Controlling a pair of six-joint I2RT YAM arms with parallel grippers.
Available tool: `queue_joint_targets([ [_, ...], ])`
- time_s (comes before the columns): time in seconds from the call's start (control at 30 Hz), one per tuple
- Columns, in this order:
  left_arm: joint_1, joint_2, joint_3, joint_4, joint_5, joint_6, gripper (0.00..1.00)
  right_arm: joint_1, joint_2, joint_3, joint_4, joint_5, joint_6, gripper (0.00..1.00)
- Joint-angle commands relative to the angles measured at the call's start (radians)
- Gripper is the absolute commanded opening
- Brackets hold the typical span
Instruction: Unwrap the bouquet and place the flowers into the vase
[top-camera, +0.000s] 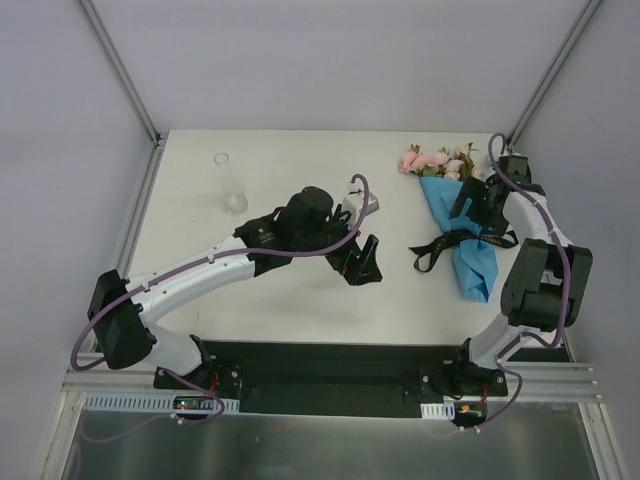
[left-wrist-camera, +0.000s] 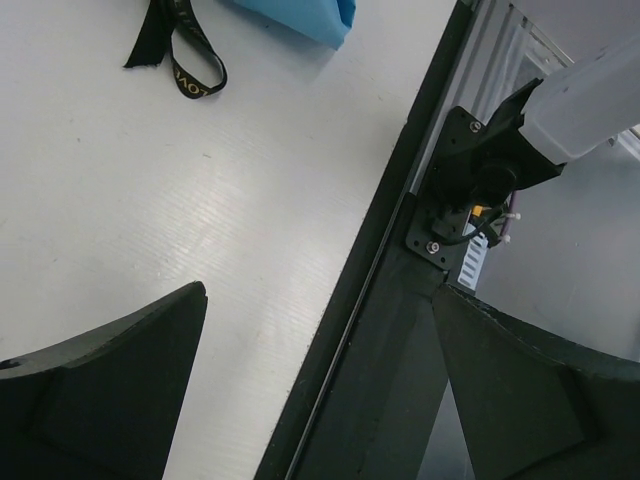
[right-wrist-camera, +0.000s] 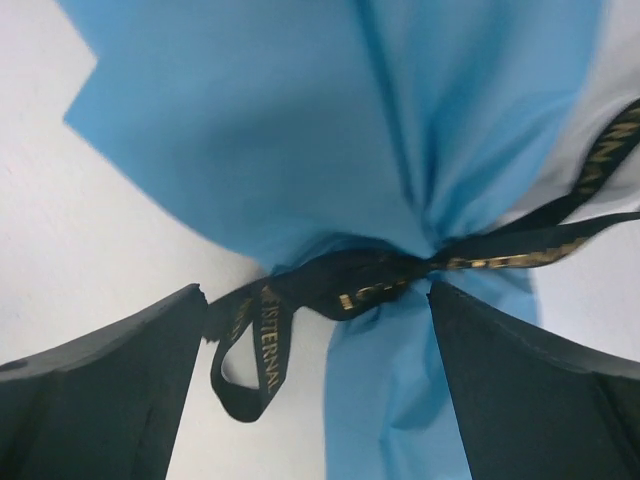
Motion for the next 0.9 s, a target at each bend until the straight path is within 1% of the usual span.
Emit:
queue_joint_targets([
  [0.0,0.001,-0.068,-0.02,0.02,-0.044,0.045,0.95,0.118,0.004,-0.066,0.023,-0.08,-0.017,0.96],
  [0.03,0.002,-0.076,-0.023,0.019,-0.054,0.055,0.95,0.144,0.001,-0.085,0.04,-0.093,0.001,0.96],
  [0.07,0.001,-0.082,-0.026,0.02,-0.076,0.059,0.95,0.204,-0.005,-0.096,0.06,-0.125,0.004,0.96],
  [0.13,0.004,-0.098,-0.029,0.019,-0.099,0.067,0.95,0.275,-0.013,-0.108,0.057,-0.13,0.023,0.96],
  [0.17,0.004,-0.102,-0.035,0.02,-0.122,0.067,0.95,0.331,-0.037,-0.114,0.075,-0.173,0.024,0.96],
  [0.23,0.004,-0.118,-0.037,0.019,-0.137,0.069,0.95,0.377,-0.082,-0.142,0.1,-0.23,0.056,0.96],
  [0.3,0.004,-0.124,-0.037,0.02,-0.136,0.069,0.95,0.392,-0.178,-0.163,0.088,-0.132,0.063,0.96],
  [0.37,0.004,-0.119,-0.036,0.02,-0.128,0.061,0.95,0.329,-0.255,-0.174,0.051,-0.022,0.052,0.96],
  [0.4,0.004,-0.116,-0.034,0.02,-0.116,0.058,0.95,0.295,-0.272,-0.177,0.04,0.017,0.053,0.96],
  [0.43,0.004,-0.11,-0.032,0.02,-0.105,0.053,0.95,0.223,-0.29,-0.182,0.025,0.056,0.055,0.96],
  [0.47,0.004,-0.098,-0.025,0.022,-0.099,0.052,0.95,0.194,-0.294,-0.188,-0.006,0.124,0.058,0.96],
  [0.5,0.004,-0.092,-0.023,0.02,-0.085,0.052,0.95,0.148,-0.298,-0.2,-0.011,0.129,0.058,0.96],
  [0.53,0.004,-0.086,-0.017,0.022,-0.08,0.049,0.95,0.076,-0.303,-0.211,-0.015,0.137,0.063,0.96],
  [0.63,0.002,-0.072,-0.011,0.023,-0.059,0.047,0.97,-0.01,-0.289,-0.271,0.012,0.158,0.064,0.96],
  [0.77,0.004,-0.07,-0.009,0.022,-0.042,0.047,0.99,-0.036,-0.214,-0.286,0.02,0.128,0.05,0.96],
  [0.87,0.004,-0.084,-0.017,0.022,-0.034,0.041,0.99,0.003,-0.209,-0.314,0.052,0.101,0.046,0.96],
])
